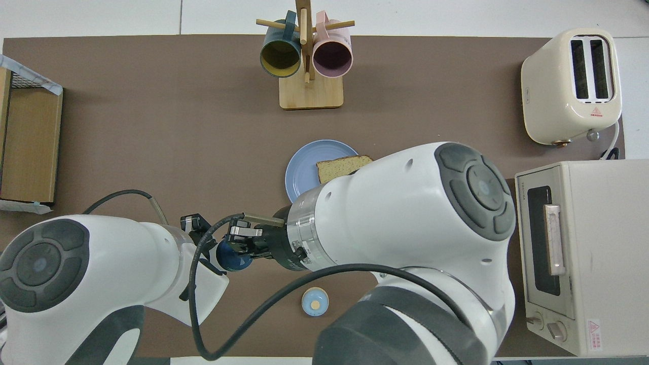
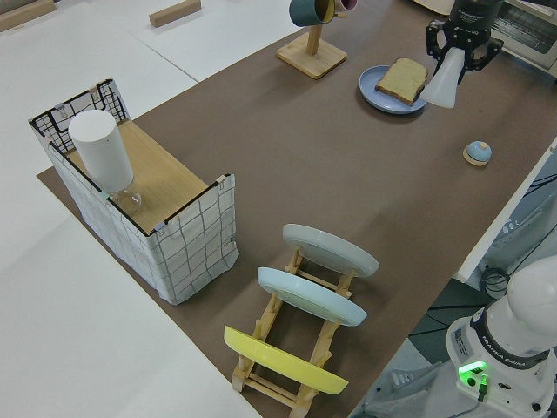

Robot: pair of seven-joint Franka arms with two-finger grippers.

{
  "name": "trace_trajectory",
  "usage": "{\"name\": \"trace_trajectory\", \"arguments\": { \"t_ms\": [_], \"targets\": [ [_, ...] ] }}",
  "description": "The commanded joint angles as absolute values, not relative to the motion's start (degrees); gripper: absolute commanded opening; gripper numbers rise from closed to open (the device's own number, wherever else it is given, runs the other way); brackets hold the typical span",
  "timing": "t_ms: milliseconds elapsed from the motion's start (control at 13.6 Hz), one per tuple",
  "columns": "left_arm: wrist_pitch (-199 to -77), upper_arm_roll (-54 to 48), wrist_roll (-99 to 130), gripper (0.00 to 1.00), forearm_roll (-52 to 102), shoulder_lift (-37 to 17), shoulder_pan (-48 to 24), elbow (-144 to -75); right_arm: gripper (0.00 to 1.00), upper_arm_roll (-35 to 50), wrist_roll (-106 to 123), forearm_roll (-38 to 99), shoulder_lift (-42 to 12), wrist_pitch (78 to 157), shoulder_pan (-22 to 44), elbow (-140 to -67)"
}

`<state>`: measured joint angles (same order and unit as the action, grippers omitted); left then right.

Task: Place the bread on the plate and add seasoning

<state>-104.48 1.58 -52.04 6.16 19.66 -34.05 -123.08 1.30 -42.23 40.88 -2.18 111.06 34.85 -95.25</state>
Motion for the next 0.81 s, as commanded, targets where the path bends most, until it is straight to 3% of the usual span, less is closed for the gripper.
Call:
{"name": "trace_trajectory", "arguments": {
  "t_ms": [0, 367, 733],
  "targets": [
    [-103.62, 1.32, -51.42, 0.0, 5.27, 21.62, -34.28, -125.86, 0.0, 1.05, -42.98, 45.34, 0.0, 114.25, 31.12, -95.54],
    [-103.19, 0.09, -50.28, 0.0, 5.27, 21.62, -34.28, -125.86, 0.0, 1.14, -43.07, 50.44, 3.95, 124.08, 31.46, -102.73],
    [-102.13, -1.14, -47.99, 0.0, 2.12, 21.53, -34.28, -125.86, 0.0, 1.14, -43.07, 52.03, 4.13, 124.63, 30.85, -102.92]
  ]
}}
